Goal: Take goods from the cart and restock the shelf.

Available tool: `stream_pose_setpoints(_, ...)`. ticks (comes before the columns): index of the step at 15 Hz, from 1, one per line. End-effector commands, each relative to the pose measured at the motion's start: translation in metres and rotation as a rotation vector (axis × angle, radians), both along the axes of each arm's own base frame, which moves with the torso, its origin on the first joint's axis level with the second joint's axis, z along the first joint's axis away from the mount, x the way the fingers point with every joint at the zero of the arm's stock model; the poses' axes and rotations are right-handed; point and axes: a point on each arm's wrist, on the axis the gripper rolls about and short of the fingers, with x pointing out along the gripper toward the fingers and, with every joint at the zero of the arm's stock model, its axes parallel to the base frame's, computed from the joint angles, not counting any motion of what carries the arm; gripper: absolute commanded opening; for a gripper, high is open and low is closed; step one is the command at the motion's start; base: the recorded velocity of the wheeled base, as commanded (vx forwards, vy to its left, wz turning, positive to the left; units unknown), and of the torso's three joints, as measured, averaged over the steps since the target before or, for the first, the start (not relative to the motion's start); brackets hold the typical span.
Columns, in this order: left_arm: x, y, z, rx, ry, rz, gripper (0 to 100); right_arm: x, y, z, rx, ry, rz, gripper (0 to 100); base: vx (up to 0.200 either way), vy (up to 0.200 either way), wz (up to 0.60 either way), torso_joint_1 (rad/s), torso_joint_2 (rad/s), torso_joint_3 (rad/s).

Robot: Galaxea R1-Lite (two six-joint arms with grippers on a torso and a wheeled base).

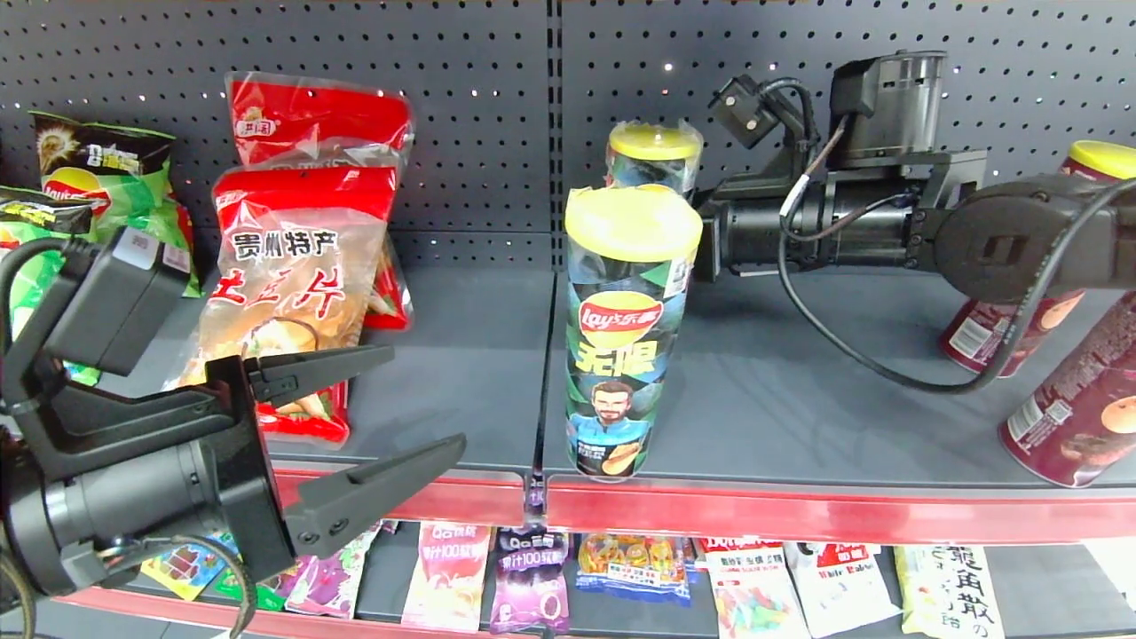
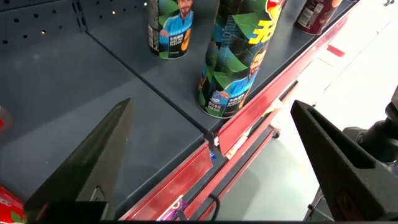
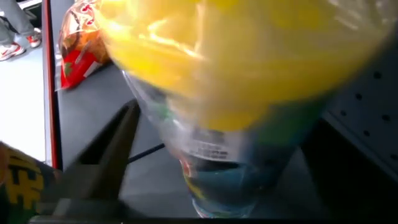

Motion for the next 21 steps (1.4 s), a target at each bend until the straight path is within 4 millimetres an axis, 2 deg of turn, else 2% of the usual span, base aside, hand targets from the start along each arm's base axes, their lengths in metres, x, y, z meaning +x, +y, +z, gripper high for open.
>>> stream_pose_setpoints(1, 0.003, -0.002, 0.001, 0.001, -0.001, 0.001, 100, -0.021, -0.011, 0.007, 0.000, -0.001, -0.005, 100, 0.000, 0.000, 0.00, 0.000, 0.00, 0.000)
stream_pose_setpoints(5, 0.010, -0.006, 0.000, 0.010, 0.009, 0.016, 100, -0.063, -0.035, -0.004, -0.047, 0.041, -0.095, 100, 0.000, 0.000, 0.00, 0.000, 0.00, 0.000)
stream_pose_setpoints(6, 0.017, -0.010, 0.001, 0.012, 0.013, 0.019, 100, -0.080, -0.046, -0.009, -0.063, 0.056, -0.135, 100, 0.000, 0.000, 0.00, 0.000, 0.00, 0.000)
stream_pose_setpoints(9, 0.027, -0.012, -0.002, 0.027, 0.032, 0.044, 100, -0.105, -0.060, -0.011, -0.068, 0.056, -0.157, 100, 0.000, 0.000, 0.00, 0.000, 0.00, 0.000)
stream_pose_setpoints(10, 0.031, -0.014, -0.006, 0.038, 0.044, 0.048, 100, -0.122, -0.069, -0.010, -0.067, 0.042, -0.176, 100, 0.000, 0.000, 0.00, 0.000, 0.00, 0.000)
stream_pose_setpoints(11, 0.031, -0.014, -0.006, 0.038, 0.044, 0.048, 100, -0.122, -0.069, -0.010, -0.067, 0.042, -0.176, 100, 0.000, 0.000, 0.00, 0.000, 0.00, 0.000)
stream_pose_setpoints(13, 0.043, -0.014, -0.018, 0.084, 0.071, 0.069, 100, -0.173, -0.086, -0.012, -0.048, -0.003, -0.136, 100, 0.000, 0.000, 0.00, 0.000, 0.00, 0.000)
stream_pose_setpoints(15, 0.053, -0.019, -0.030, 0.138, 0.078, 0.062, 100, -0.210, -0.099, -0.018, -0.026, -0.033, -0.086, 100, 0.000, 0.000, 0.00, 0.000, 0.00, 0.000)
stream_pose_setpoints(18, 0.060, -0.026, -0.037, 0.178, 0.079, 0.041, 100, -0.240, -0.117, -0.025, 0.007, -0.068, -0.087, 100, 0.000, 0.000, 0.00, 0.000, 0.00, 0.000)
stream_pose_setpoints(21, 0.066, -0.032, -0.042, 0.209, 0.070, 0.024, 100, -0.250, -0.124, -0.021, 0.045, -0.084, -0.102, 100, 0.000, 0.000, 0.00, 0.000, 0.00, 0.000)
